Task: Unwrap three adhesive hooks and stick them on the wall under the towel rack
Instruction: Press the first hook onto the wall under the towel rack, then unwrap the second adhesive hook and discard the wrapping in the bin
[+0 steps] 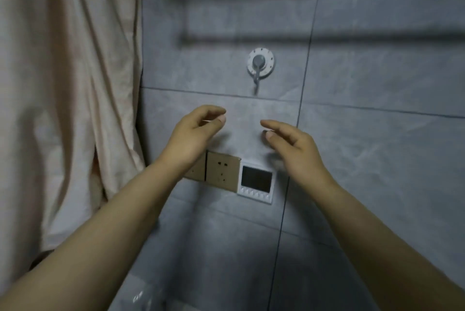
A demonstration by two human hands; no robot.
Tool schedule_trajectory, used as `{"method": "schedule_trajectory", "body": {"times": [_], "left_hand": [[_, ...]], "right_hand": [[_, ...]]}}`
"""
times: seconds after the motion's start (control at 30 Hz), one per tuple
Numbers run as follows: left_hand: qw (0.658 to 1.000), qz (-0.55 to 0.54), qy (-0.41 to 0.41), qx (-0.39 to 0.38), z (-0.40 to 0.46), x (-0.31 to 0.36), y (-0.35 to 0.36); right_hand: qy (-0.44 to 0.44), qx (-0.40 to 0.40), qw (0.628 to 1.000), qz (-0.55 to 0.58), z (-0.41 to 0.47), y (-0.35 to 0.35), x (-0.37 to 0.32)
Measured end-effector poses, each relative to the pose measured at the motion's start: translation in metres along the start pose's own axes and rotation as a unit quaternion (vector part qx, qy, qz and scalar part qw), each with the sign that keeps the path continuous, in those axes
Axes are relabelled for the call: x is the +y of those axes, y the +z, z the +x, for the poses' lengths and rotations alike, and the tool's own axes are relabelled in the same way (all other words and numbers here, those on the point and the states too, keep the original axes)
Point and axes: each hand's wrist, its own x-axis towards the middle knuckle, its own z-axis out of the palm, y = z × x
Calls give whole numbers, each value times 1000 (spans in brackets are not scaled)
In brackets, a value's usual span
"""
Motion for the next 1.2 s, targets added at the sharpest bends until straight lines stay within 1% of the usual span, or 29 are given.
{"method": "schedule_trajectory", "body": {"times": [0.07,0.17,0.23,0.3,0.33,0.43,0.5,0.57,0.7,0.77,0.83,0.93,1.0,1.07,1.1,1.2], "left_hand": [[998,-39,-35,18,-17,-16,-1],[995,-50,-70,47,-47,-48,-3],[994,-43,-88,53,-70,-72,-6],[989,-33,-131,61,-94,-101,-11],[985,-29,-155,66,-106,-116,-14],[968,-27,-230,92,-143,-159,-21],[954,-18,-283,99,-166,-185,-24],[939,-18,-329,102,-189,-210,-27],[907,5,-410,96,-227,-255,-35],[883,29,-459,92,-241,-277,-39],[865,53,-490,98,-253,-297,-43],[850,84,-511,92,-268,-327,-45],[844,101,-522,73,-275,-342,-44],[840,126,-525,51,-279,-357,-42],[839,141,-525,40,-280,-363,-40],[828,156,-538,21,-277,-379,-35]], "right_hand": [[34,-11,998,42,-17,15,11],[86,-7,992,89,-46,47,30],[111,-19,991,78,-66,66,49],[133,-49,989,46,-87,87,72],[151,-61,985,51,-97,98,83],[211,-75,968,116,-132,130,111],[245,-78,957,132,-153,151,125],[296,-90,938,158,-170,174,138],[381,-145,898,167,-199,214,166],[418,-167,879,155,-209,232,181],[455,-180,861,138,-215,249,196],[490,-225,839,69,-227,271,225],[503,-264,822,31,-237,283,242],[515,-283,809,7,-249,295,255],[510,-288,811,-11,-252,300,259],[442,-300,843,-57,-255,319,275]]}}
